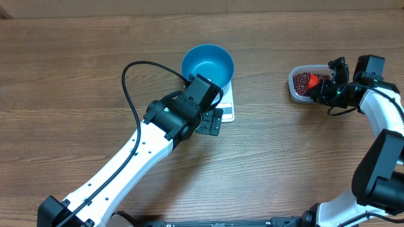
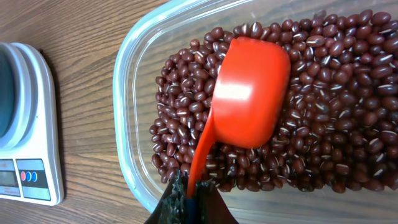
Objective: Scoop item into bowl and weigh 150g on scale
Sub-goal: 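Drag the scoop through the beans to fill it, then lift the filled red scoop and carry it over the teal bowl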
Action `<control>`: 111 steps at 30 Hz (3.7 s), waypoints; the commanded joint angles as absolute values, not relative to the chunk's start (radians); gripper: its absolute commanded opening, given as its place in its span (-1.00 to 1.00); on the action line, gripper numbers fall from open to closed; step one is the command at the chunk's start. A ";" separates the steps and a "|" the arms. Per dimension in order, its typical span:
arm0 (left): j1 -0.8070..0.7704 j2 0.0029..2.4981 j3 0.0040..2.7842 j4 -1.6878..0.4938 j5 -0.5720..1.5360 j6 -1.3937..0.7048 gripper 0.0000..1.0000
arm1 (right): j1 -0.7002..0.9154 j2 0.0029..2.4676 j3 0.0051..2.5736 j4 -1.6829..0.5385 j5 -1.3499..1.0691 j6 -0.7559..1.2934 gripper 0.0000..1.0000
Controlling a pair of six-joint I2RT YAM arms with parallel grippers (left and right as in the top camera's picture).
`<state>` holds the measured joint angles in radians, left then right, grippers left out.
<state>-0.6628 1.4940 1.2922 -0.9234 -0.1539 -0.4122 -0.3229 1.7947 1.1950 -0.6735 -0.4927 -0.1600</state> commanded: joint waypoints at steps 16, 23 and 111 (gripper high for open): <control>-0.660 1.485 1.285 -0.923 -0.167 -0.407 1.00 | -0.410 1.821 1.198 -0.687 -0.762 -0.155 -0.93; -0.660 1.485 1.285 -0.923 -0.167 -0.407 0.99 | -0.410 1.821 1.197 -0.701 -0.761 -0.154 -0.93; -0.660 1.485 1.285 -0.923 -0.167 -0.407 0.99 | 0.030 1.678 1.343 -0.455 -0.983 0.105 -0.93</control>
